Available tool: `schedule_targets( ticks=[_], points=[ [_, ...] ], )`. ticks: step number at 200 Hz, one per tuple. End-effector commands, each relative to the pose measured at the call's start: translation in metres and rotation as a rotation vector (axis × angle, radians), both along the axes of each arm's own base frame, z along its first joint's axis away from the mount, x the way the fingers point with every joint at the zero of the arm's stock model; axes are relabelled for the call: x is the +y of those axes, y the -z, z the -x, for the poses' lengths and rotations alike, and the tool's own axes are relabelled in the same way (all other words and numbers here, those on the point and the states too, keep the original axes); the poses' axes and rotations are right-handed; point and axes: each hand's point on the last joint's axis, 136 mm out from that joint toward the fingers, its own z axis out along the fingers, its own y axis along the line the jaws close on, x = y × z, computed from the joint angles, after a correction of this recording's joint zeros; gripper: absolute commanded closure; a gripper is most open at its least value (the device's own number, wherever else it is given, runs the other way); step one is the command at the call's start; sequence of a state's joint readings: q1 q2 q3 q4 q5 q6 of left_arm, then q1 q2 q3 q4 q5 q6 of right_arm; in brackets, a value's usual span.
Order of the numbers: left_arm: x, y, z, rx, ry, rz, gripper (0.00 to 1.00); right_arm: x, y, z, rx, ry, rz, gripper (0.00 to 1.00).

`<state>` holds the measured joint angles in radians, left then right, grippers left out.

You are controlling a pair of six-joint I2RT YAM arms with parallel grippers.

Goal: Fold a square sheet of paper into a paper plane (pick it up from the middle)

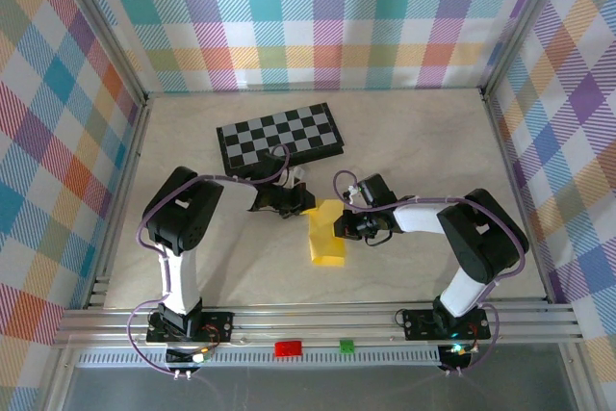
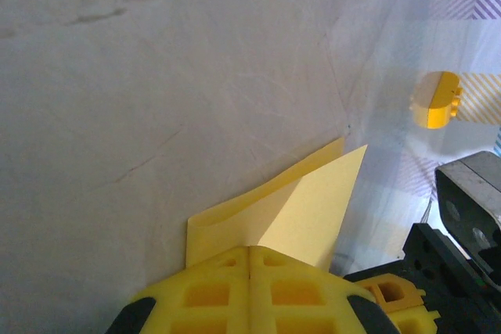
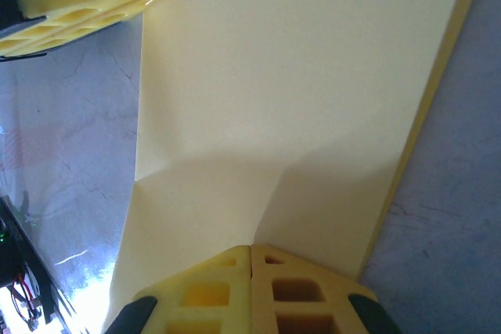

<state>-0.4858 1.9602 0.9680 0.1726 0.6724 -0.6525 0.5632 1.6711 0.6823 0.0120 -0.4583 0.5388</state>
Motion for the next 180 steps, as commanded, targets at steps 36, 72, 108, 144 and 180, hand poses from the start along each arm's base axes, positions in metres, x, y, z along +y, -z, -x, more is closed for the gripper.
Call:
schedule_targets(
  ticks=[36, 72, 108, 144, 180],
  points=[
    [0.048, 0.015, -0.030, -0.017, -0.205, -0.217, 1.00, -0.038, 0.044, 0.035, 0.160, 0.036, 0.185, 1.00],
    [0.048, 0.004, -0.038, -0.032, -0.225, -0.220, 1.00, -0.037, 0.043, 0.034, 0.156, 0.036, 0.183, 1.00],
    [0.042, -0.016, -0.035, -0.059, -0.213, -0.187, 1.00, -0.037, 0.041, 0.034, 0.151, 0.037, 0.179, 1.00],
    [0.029, -0.045, -0.025, -0.125, -0.180, -0.129, 1.00, -0.036, 0.039, 0.032, 0.146, 0.039, 0.178, 1.00],
    [-0.005, -0.043, -0.008, -0.109, -0.057, -0.029, 1.00, -0.036, 0.040, 0.031, 0.144, 0.044, 0.181, 1.00]
  ],
)
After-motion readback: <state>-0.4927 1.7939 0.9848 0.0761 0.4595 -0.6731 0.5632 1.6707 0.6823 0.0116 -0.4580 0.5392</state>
